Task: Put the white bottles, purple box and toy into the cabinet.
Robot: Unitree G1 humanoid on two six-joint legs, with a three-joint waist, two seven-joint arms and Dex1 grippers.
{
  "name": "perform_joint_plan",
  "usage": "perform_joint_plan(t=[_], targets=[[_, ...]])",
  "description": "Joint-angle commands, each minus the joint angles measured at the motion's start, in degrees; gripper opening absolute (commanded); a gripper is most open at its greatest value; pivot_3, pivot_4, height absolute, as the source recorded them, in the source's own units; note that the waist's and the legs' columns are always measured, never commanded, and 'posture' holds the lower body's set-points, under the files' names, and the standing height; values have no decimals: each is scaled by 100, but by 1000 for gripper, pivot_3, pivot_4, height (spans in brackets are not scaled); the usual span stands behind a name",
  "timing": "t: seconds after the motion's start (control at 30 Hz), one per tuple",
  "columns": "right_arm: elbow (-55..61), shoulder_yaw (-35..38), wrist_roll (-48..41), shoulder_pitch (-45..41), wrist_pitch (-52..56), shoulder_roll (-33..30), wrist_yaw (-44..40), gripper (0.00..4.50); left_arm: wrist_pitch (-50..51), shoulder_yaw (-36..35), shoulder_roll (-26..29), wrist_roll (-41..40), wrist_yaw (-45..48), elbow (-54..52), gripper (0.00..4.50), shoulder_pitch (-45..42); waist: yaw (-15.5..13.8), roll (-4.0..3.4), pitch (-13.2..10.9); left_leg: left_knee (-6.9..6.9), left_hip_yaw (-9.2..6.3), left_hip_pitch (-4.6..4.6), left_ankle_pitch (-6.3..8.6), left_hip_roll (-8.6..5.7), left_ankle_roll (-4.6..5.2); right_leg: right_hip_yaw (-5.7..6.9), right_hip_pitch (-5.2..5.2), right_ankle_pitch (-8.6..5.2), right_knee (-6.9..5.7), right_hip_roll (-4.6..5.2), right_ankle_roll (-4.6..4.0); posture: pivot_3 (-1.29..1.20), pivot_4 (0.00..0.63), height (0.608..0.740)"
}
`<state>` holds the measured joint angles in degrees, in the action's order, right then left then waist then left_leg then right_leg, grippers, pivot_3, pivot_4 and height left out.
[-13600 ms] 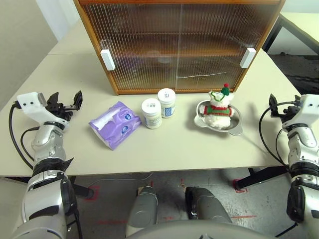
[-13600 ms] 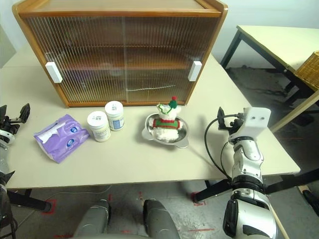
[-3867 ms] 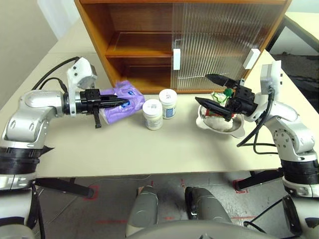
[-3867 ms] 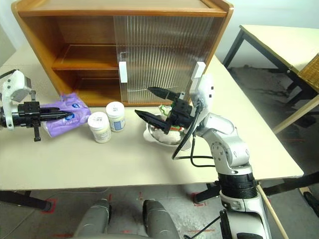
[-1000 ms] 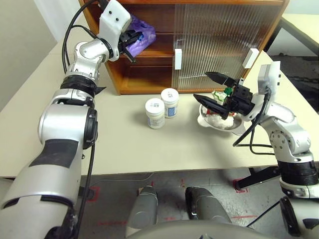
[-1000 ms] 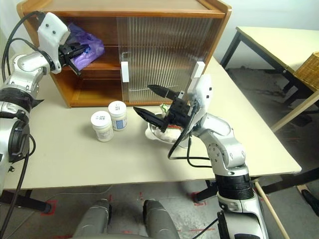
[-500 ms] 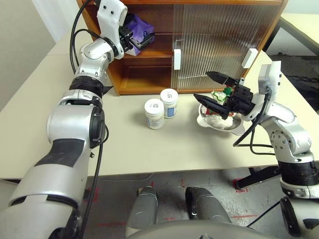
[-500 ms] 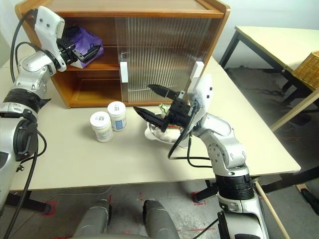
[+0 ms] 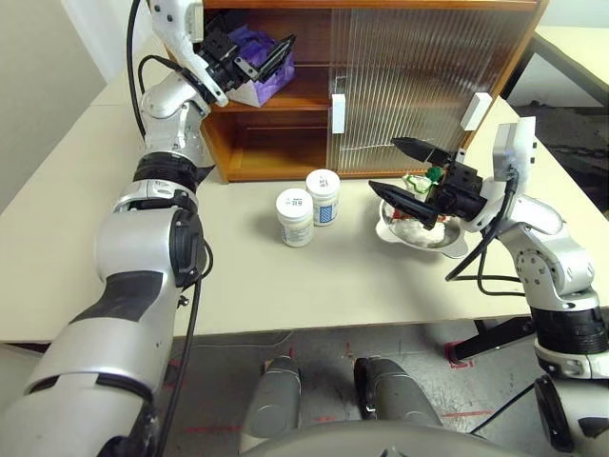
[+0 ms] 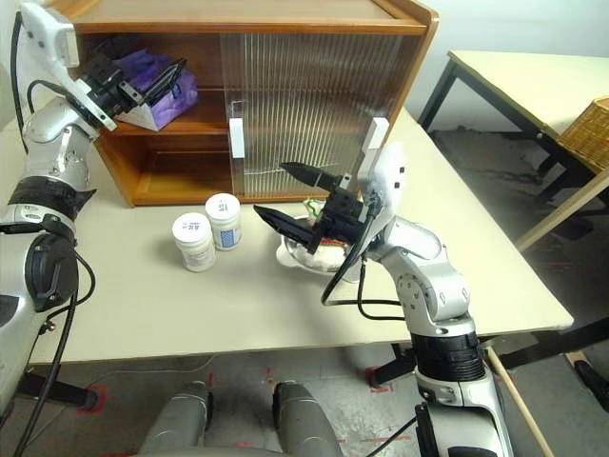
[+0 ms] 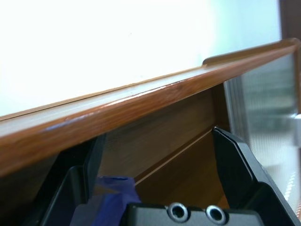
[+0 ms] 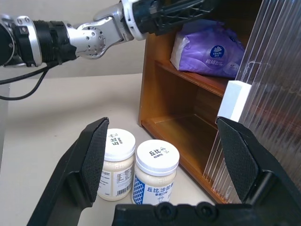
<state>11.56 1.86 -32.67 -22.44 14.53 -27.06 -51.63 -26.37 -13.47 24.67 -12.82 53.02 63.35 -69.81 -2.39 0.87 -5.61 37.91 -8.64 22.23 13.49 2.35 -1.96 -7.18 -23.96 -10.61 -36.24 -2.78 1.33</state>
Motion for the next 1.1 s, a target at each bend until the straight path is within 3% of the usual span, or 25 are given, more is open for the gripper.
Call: perform_joint_plan(t=[0.03,0.07,0.2,0.37,0.53,0.77,1.1], targets=[[-1,5,13,40,38,-29,-33,4500,699,-54,126,-415,288,-1312,4488,752,7,-2,1,-2,6,-2,0,-1,0,1,0,0,1,-1,0,58,105,740],[4,7,11,52,39,-30,-33,4500,886,-25,152,-476,286,-1707,4488,991,9,-2,1,0,8,-1,1,3,1,-1,1,0,-1,1,0,60,106,740],[19,-6,0,84,50,-20,-32,4500,1712,-15,250,-691,-63,-3184,3560,1847,-16,-1,1,3,9,-1,0,3,3,3,1,2,-4,-2,-2,69,113,740],[-47,-23,-6,61,42,-7,-65,4500,2473,-51,312,-773,-669,-4322,1769,2594,-80,-1,1,11,8,-9,-3,1,3,1,13,5,-4,-2,-6,84,117,740],[-93,-34,-4,11,35,1,-99,4500,2763,-30,288,-737,-1090,-4663,27,2909,-80,-1,0,3,1,-39,1,4,-3,-2,34,4,-3,-1,-5,84,116,740],[-117,-13,6,-14,19,-1,-114,4500,2975,36,52,-499,-1869,-4429,27,3093,-81,-1,-1,-8,-13,-37,17,7,-31,-7,22,4,1,4,-6,77,111,740],[-70,14,11,25,25,-25,-80,4500,2665,212,-165,-188,-2255,-3665,27,2799,-84,7,-6,-11,-13,-32,39,5,-56,-10,16,-14,7,4,-10,62,108,740]])
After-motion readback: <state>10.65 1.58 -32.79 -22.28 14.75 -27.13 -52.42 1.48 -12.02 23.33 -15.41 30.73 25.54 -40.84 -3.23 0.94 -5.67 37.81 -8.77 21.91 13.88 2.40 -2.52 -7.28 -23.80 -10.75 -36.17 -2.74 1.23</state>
